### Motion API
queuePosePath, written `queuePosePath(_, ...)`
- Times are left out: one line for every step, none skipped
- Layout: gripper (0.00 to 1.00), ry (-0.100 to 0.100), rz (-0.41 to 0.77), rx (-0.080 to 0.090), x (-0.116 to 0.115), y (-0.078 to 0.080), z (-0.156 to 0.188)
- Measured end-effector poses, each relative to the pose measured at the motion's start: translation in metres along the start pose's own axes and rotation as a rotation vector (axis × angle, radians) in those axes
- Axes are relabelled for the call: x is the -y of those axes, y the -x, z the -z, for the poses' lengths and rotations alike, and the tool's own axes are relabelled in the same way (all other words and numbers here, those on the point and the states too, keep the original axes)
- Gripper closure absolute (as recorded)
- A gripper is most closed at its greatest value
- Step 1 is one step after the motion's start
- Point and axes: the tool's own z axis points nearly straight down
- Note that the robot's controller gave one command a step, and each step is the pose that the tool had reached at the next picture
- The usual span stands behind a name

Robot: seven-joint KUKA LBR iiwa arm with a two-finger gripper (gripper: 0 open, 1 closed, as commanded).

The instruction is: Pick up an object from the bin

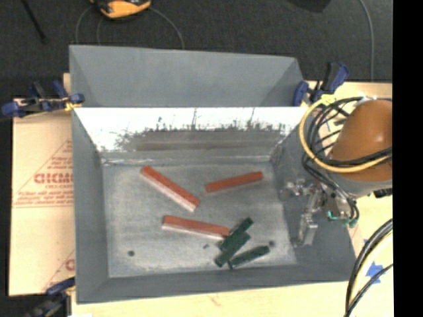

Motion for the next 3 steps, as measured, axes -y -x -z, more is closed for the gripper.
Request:
queuePosePath(0.0,-0.001,-0.111,0.008,-0.012,0.002,-0.021)
queuePosePath(0.0,0.003,-0.232,-0.001,-0.027,-0.005,-0.063)
queuePosePath(1.0,0.001,-0.086,-0.001,-0.089,0.005,-0.093)
